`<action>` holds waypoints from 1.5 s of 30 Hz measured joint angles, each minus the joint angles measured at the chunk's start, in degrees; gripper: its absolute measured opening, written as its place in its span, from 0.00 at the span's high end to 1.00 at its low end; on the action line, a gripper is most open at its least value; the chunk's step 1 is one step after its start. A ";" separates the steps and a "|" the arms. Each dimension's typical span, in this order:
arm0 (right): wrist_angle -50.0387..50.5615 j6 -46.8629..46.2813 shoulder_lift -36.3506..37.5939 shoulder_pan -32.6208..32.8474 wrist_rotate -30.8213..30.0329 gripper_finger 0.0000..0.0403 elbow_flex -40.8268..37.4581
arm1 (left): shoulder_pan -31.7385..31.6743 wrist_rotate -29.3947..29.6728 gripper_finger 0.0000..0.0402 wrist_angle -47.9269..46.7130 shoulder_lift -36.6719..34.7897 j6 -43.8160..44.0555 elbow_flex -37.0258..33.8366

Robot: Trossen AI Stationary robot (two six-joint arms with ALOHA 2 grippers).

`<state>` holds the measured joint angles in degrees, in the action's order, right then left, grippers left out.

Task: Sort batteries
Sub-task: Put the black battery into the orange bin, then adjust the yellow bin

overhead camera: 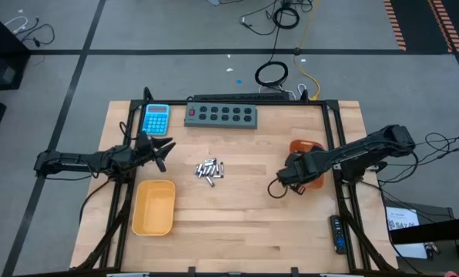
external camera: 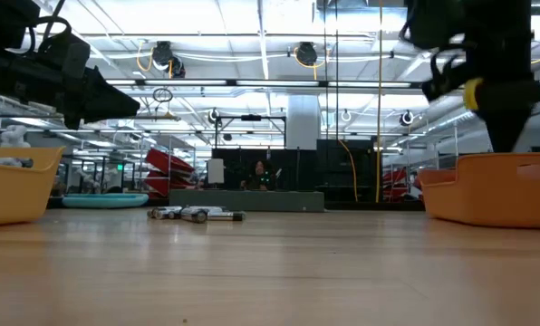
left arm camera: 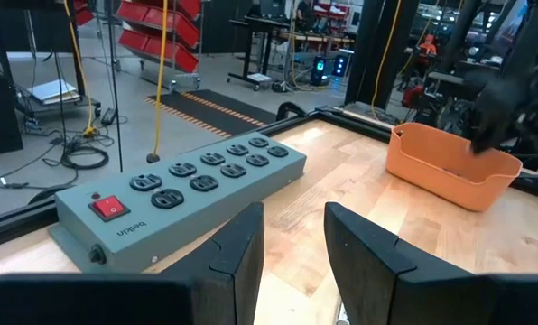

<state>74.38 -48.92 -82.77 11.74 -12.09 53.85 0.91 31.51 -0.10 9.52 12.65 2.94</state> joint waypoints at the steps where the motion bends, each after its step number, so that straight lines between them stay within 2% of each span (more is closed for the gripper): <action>1: -2.83 1.72 0.39 -0.98 2.11 0.99 -1.70 | 0.00 0.00 0.68 0.20 0.00 -0.03 0.00; 5: -11.41 7.22 2.28 -4.42 8.67 0.98 -6.94 | -0.02 -0.02 0.68 1.68 0.00 -1.09 0.00; 8: -13.54 8.87 3.65 -6.50 10.84 0.96 -8.15 | -0.01 -0.38 0.68 1.82 0.00 -1.12 0.00; 14: -16.74 12.81 4.16 -8.80 15.80 0.81 -8.13 | 0.01 -10.58 0.68 1.88 0.48 -1.09 0.00; 20: -23.65 16.12 3.92 -9.11 21.86 0.71 -8.13 | 0.00 -10.98 0.64 7.19 2.82 0.41 0.00; 22: -22.95 16.62 3.92 -9.11 20.47 0.71 -7.78 | 0.00 -10.97 0.62 10.19 4.10 0.58 0.00; 26: -18.65 18.09 5.49 -9.11 9.05 0.72 -4.12 | -0.52 -10.93 0.61 11.23 8.25 0.61 1.11; 30: -22.04 21.33 8.11 -9.81 0.10 0.72 -0.81 | -2.12 -11.99 0.61 9.88 14.18 0.66 4.46; 32: -27.76 23.98 8.42 -10.50 -0.87 0.72 -0.62 | -3.02 -13.70 0.62 7.33 17.51 1.40 7.09; 36: -41.53 29.80 6.38 -10.65 -0.20 0.72 -1.67 | -3.84 -22.53 0.64 0.76 23.48 2.11 12.26; 38: -47.55 32.82 4.64 -10.42 0.23 0.72 -2.47 | -3.77 -25.90 0.65 -5.81 26.18 2.07 15.63; 43: -59.68 39.86 -1.60 -10.73 0.14 0.72 -3.12 | -3.74 -26.51 0.65 -23.32 31.42 0.22 23.88; 45: -65.34 41.53 -4.68 -10.79 0.15 0.72 -3.13 | -3.74 -26.42 0.64 -26.78 32.69 -1.37 26.88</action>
<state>9.04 -7.40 -87.45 0.95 -11.93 50.72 -2.83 5.09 -26.87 42.20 11.28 29.82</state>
